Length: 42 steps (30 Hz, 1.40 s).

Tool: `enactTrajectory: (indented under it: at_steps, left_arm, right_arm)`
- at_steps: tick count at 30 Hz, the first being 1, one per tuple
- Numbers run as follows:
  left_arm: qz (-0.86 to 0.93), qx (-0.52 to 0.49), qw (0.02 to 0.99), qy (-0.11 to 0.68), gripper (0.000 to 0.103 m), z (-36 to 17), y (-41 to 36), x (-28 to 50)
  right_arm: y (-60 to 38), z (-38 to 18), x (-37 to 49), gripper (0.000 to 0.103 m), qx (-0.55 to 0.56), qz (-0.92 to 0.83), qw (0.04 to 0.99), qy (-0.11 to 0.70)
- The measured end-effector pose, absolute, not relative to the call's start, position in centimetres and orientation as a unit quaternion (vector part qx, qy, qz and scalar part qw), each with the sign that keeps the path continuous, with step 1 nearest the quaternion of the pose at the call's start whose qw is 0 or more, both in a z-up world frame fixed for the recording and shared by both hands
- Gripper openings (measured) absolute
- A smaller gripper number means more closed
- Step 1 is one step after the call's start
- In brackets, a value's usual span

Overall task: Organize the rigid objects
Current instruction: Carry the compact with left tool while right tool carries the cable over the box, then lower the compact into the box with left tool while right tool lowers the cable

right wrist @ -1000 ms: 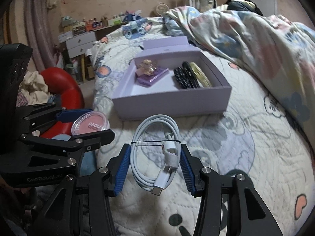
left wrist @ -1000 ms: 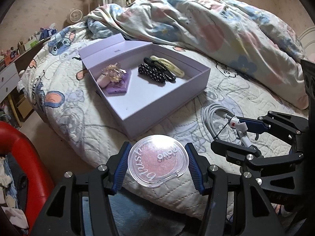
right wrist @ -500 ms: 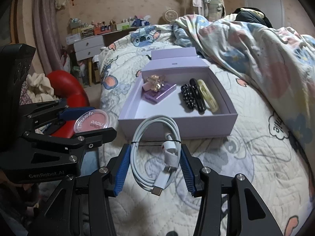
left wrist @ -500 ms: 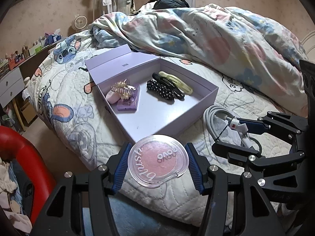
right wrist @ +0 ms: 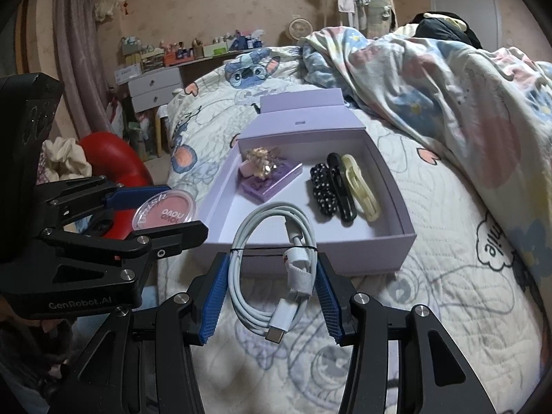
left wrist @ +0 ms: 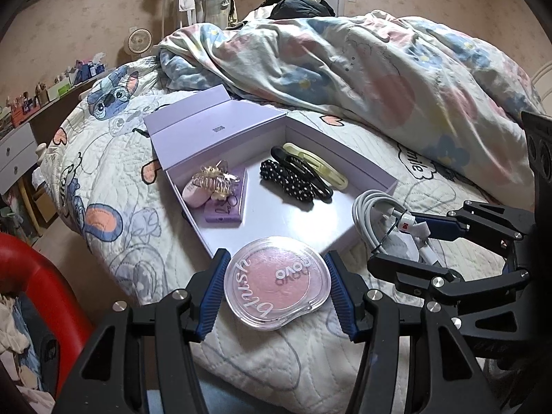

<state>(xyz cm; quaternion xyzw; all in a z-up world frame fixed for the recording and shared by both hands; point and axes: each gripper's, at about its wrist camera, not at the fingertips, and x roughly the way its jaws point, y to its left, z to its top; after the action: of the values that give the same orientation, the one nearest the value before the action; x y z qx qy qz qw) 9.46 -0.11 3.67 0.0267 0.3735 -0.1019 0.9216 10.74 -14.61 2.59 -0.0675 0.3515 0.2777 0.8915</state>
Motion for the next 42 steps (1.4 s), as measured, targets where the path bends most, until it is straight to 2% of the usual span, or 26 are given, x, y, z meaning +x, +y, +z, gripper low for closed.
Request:
enactTrajectory:
  at_steps: [22,42]
  left_arm:
    - [-0.094,0.038,0.92,0.379,0.055,3.5,0.8,16.5]
    - [-0.106,0.021,0.895,0.432,0.055,-0.9,1.0,21.2]
  right_arm:
    - [-13.9,2.9,17.1,0.048,-0.07,0.294,0.889,0.343]
    - [-13.1,0.4,21.3,0.048,-0.078,0.295,0.875,0.377]
